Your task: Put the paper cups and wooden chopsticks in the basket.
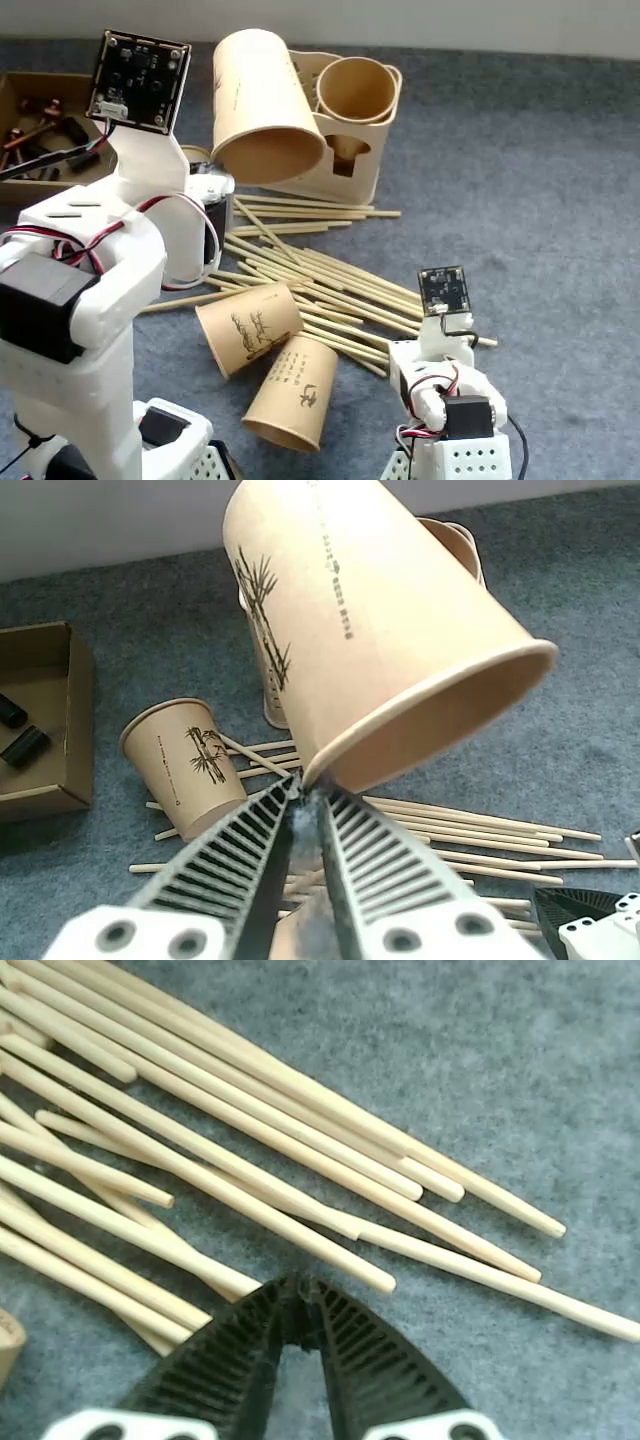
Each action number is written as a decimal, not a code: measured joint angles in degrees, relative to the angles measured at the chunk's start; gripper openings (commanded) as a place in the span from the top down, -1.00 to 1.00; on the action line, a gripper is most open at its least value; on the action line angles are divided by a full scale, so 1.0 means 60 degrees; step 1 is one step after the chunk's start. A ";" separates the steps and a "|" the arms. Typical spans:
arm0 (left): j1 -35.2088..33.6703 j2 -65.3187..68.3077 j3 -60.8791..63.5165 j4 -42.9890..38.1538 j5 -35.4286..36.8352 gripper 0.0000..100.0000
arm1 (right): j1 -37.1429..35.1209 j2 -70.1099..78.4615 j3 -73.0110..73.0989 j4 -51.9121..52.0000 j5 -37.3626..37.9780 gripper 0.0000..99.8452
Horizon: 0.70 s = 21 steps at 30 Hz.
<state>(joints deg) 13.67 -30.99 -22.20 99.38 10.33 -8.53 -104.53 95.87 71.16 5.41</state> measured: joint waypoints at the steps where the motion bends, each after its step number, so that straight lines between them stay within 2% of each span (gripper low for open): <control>1: 0.0000 0.0000 0.0000 -0.0059 0.0000 0.99 | 0.0000 0.0000 0.0000 0.0000 0.0000 0.99; 5: 0.0073 0.0527 -0.0015 -0.0322 0.0000 0.99 | 0.0000 0.0000 0.0000 0.0000 0.0000 0.99; 10: 0.0821 0.1744 0.0000 -0.0674 -0.0205 0.99 | 0.0000 0.0000 0.0000 0.0000 0.0000 0.99; 21: 0.1201 0.2359 0.0000 -0.2271 -0.0220 0.99 | 0.0000 0.0000 0.0000 0.0000 0.0000 0.99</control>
<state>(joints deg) 20.88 -16.84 -22.20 85.76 9.01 -8.53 -104.53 95.87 71.16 5.41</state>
